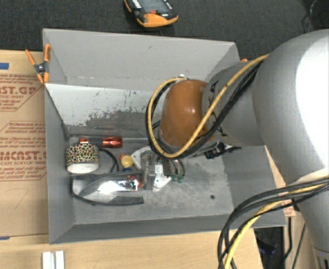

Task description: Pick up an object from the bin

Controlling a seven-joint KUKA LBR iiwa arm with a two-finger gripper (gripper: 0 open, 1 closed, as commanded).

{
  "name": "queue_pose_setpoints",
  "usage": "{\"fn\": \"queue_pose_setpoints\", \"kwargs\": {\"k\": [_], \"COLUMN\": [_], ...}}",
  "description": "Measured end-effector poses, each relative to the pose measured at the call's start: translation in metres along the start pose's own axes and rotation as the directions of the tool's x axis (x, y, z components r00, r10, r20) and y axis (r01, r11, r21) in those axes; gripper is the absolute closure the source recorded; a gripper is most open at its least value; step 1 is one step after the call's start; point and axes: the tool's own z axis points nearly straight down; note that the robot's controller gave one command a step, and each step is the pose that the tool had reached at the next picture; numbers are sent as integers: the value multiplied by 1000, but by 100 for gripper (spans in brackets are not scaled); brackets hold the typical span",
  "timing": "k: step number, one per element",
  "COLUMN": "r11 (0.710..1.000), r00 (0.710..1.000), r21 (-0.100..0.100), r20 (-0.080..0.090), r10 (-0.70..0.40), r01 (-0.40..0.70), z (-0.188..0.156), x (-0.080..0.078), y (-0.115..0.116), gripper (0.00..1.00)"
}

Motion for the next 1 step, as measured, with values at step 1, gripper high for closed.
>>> {"fn": "queue_pose_setpoints", "kwargs": {"k": [1], "r11": [1000], "r00": [1000], "r21": [0], "r20": [0], "r10": [0], "r01": [0], "z": [0], "x": [0], "y": [0], "gripper": [100]}}
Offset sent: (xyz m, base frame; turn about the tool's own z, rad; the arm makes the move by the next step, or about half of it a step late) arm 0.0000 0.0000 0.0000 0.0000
